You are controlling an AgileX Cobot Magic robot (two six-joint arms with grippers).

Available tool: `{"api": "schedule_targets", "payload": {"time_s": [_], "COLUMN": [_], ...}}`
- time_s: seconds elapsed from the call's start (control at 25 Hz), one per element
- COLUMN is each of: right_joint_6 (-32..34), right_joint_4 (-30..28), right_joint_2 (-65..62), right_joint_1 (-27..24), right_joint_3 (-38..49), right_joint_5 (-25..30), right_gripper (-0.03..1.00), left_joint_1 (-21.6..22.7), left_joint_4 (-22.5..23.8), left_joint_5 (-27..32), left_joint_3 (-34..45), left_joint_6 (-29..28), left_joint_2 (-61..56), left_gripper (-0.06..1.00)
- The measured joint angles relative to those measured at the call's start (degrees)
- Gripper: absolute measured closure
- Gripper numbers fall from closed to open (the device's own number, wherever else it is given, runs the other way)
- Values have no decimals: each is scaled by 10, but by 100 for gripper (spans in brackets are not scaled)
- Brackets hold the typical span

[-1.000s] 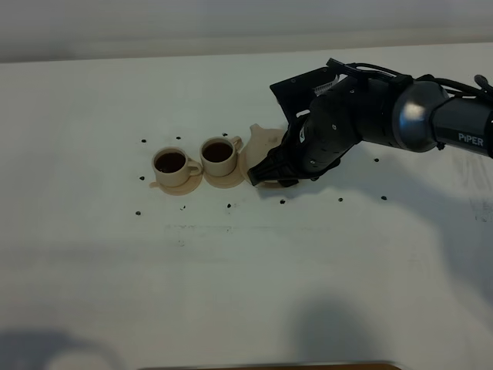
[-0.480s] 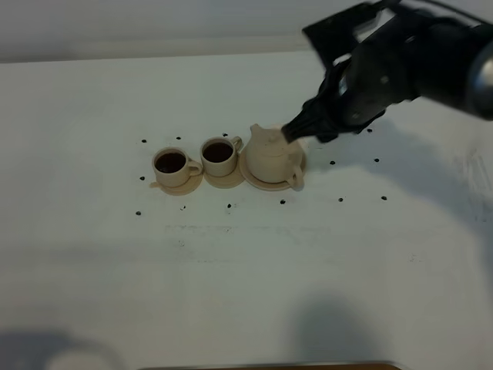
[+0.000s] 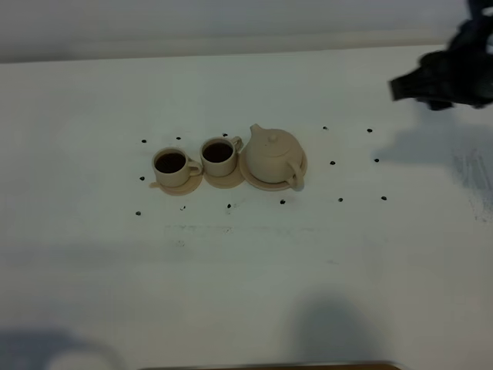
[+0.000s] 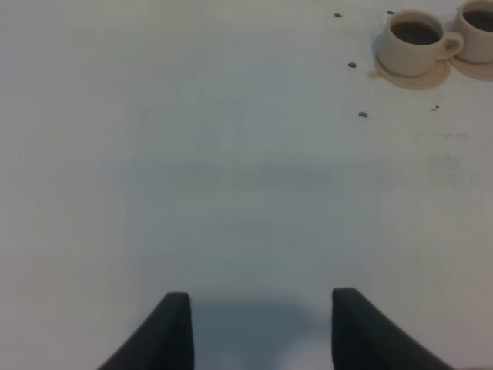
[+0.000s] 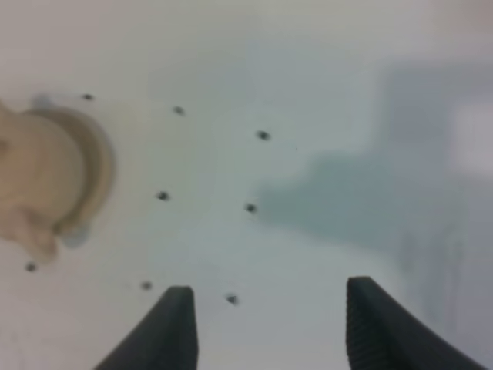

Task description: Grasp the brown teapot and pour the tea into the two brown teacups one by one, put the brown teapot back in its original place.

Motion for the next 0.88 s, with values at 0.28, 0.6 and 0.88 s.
{"api": "schedule_targets", "payload": {"time_s": [0.28,0.6,0.88], "right_joint_6": [-19,-23,-16], "right_joint_4": [8,27,42], "right_joint_2": [-166,-354,-500], "right_joint_1": [-65,-74,-74], "right_joint_3": [103,155,219], "right_joint_5": [29,136,174], "right_gripper": [57,59,60], "left_joint_1": [0,0,0], "left_joint_4": [0,0,0], "left_joint_5": [0,0,0], "left_joint_3": [0,0,0], "left_joint_6": [0,0,0], "left_joint_2": [0,0,0], "left_gripper": [47,47,47]}}
